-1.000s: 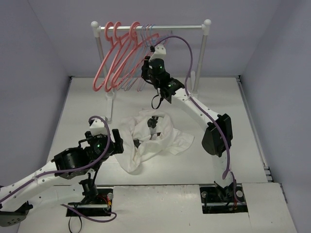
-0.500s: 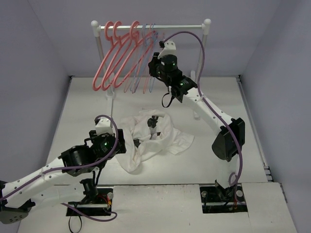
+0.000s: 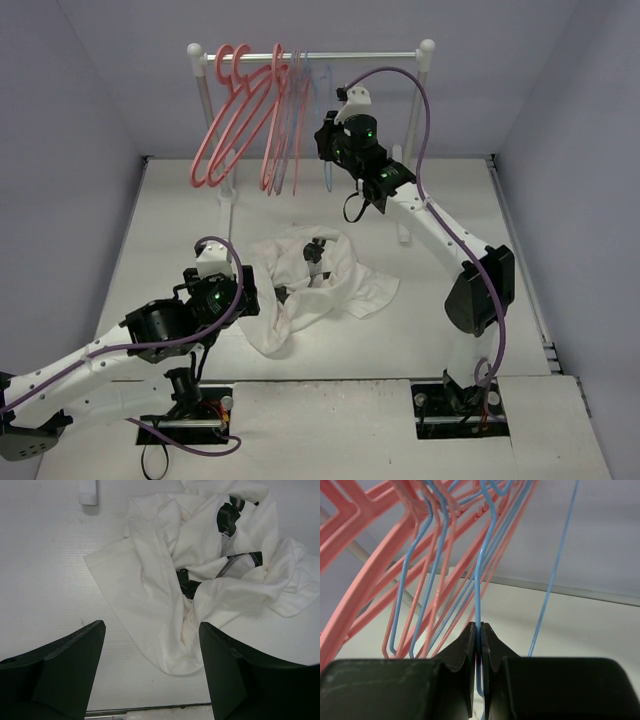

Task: Place the t-shirt on the hanger

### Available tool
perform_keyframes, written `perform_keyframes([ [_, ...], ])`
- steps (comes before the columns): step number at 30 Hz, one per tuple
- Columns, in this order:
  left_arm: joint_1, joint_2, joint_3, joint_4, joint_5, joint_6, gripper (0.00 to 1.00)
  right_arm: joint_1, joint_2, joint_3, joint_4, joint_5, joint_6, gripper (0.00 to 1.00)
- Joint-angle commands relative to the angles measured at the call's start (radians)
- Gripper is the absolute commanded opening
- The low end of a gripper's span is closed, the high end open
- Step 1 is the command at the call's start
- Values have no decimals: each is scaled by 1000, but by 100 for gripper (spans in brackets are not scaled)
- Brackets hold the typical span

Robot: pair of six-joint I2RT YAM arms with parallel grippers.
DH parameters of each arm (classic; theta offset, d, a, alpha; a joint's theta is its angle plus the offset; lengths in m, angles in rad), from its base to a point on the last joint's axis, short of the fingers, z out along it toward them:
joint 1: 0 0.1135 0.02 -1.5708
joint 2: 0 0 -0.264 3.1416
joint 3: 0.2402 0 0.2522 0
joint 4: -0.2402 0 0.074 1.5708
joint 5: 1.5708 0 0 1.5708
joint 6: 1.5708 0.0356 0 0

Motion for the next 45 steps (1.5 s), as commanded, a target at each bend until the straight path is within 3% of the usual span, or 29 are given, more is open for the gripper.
perform_keyframes([
  [1, 6, 2, 18, 21, -13, 13, 71, -41, -144, -45, 70, 5, -34, 0],
  [11, 8, 26, 19, 26, -7, 10, 71, -174, -265, -201, 69, -131, -20, 1],
  [21, 8, 49, 29, 37, -3, 27, 71, -182, -305, -307, 69, -1, -54, 16],
  [35, 8, 67, 37, 54, 1, 61, 71, -177, -231, -241, 70, 64, -150, 26],
  [42, 9, 72, 40, 56, -4, 70, 71, -177, -158, -176, 68, 61, -192, 26],
  [45, 11, 68, 38, 57, -4, 69, 71, -177, -136, -145, 70, 39, -206, 21],
])
